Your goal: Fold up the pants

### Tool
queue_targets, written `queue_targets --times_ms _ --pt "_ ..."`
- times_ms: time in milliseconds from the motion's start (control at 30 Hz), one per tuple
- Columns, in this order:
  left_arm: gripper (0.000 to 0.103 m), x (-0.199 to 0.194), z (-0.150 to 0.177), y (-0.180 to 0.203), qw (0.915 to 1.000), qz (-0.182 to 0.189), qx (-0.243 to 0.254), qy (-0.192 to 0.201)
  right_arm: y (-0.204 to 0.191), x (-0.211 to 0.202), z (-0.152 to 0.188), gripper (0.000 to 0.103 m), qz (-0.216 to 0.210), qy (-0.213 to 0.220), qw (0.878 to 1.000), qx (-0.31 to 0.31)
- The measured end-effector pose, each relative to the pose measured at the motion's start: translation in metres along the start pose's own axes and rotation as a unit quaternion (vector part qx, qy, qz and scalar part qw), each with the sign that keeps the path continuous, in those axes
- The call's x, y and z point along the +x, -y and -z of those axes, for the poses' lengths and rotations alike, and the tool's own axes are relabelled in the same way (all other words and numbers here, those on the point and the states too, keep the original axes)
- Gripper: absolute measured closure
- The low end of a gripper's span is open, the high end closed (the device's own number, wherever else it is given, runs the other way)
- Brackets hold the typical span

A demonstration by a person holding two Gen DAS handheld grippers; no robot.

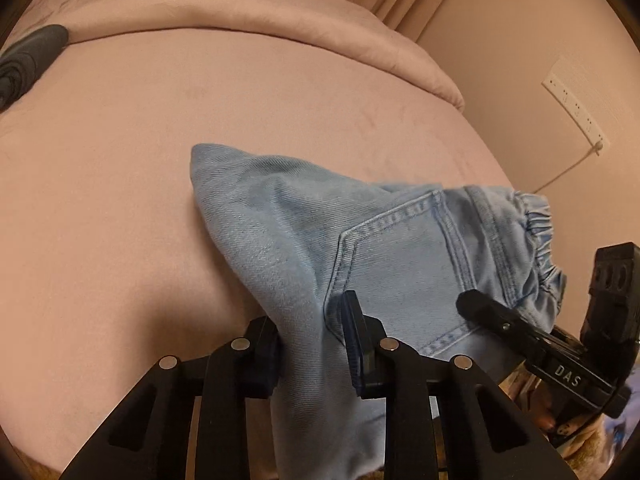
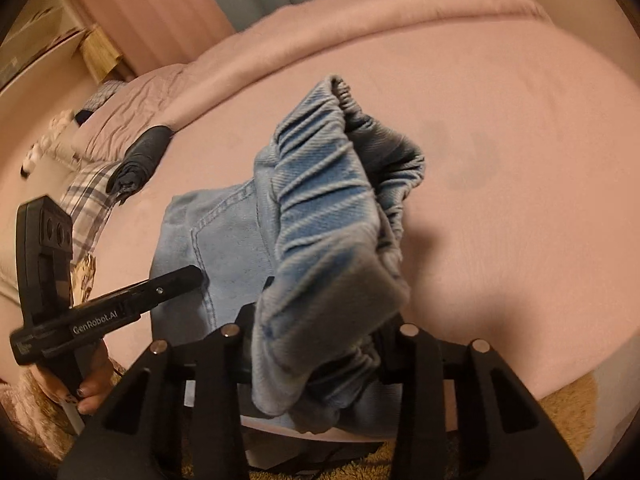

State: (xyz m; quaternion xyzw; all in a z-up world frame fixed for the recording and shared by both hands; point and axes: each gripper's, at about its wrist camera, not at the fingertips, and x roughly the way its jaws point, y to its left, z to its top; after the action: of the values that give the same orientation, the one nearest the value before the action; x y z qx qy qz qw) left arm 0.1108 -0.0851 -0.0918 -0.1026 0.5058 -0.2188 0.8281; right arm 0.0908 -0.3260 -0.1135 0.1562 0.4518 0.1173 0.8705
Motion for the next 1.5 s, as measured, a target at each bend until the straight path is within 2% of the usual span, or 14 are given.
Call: queue_targets --times_ms 233,300,400,567,633,700,867,967,1067,1233,1267,1333,1367,1500 --pt "0.078 -0.052 -0.023 -0.005 0.9986 0.011 -0.004 0.051 -0.034 -0.027 -0.026 0.064 -0.012 0.038 0.998 -0.045" --pt "0.078 -0.059 -0.031 -0.004 0.9973 0.005 0.007 0.072 -0.042 -0.029 -0.035 0.064 -0.015 0.05 0.997 -0.057" --pt "0.078 -0.057 -0.043 -0.009 0.9969 -0.006 0.001 0.078 -0.05 -0.024 -0.052 0.063 -0.013 0.06 0.996 -0.071" --pt "0.078 -0.026 -0.07 -0.023 0.9964 -0.032 -0.008 0.077 -0.049 0.0 -0.072 0.063 -0.018 0.045 0.997 -0.068" --pt "0.078 -0.007 -0.079 -0.029 0.9957 -0.058 -0.005 0.071 -0.043 0.017 -0.077 0.063 -0.019 0.031 0.997 -0.061" --pt "0.078 0.02 -0.09 -0.038 0.9945 -0.091 -0.011 0.05 -0.041 0.033 -0.08 0.063 -0.022 0.02 0.998 -0.056" --pt "0.078 0.057 -0.091 -0.061 0.9923 -0.121 -0.026 0.004 -0.025 0.09 -0.076 0.063 -0.017 -0.04 0.999 -0.028" --pt "0.077 0.071 -0.089 -0.066 0.991 -0.131 -0.024 -0.006 -0.015 0.111 -0.069 0.052 0.005 -0.06 0.998 -0.016" --pt "0.066 0.078 -0.088 -0.066 0.9887 -0.149 -0.018 -0.009 -0.014 0.116 -0.065 0.044 0.018 -0.067 0.997 -0.02" --pt "0.038 0.075 -0.08 -0.07 0.9827 -0.183 -0.025 0.004 -0.009 0.118 -0.066 0.031 0.032 -0.072 0.997 -0.006" --pt "0.037 0.072 -0.077 -0.073 0.9828 -0.182 -0.03 0.004 -0.01 0.117 -0.065 0.03 0.036 -0.07 0.997 -0.009" --pt "0.036 0.065 -0.071 -0.082 0.9846 -0.17 -0.039 0.004 -0.012 0.114 -0.062 0.017 0.055 -0.068 0.996 -0.019" --pt "0.036 0.061 -0.068 -0.082 0.9854 -0.165 -0.043 0.001 -0.013 0.112 -0.06 0.014 0.065 -0.067 0.995 -0.023" --pt "0.036 0.039 -0.056 -0.076 0.9864 -0.157 -0.047 0.001 -0.01 0.097 -0.057 0.012 0.078 -0.063 0.995 -0.014"
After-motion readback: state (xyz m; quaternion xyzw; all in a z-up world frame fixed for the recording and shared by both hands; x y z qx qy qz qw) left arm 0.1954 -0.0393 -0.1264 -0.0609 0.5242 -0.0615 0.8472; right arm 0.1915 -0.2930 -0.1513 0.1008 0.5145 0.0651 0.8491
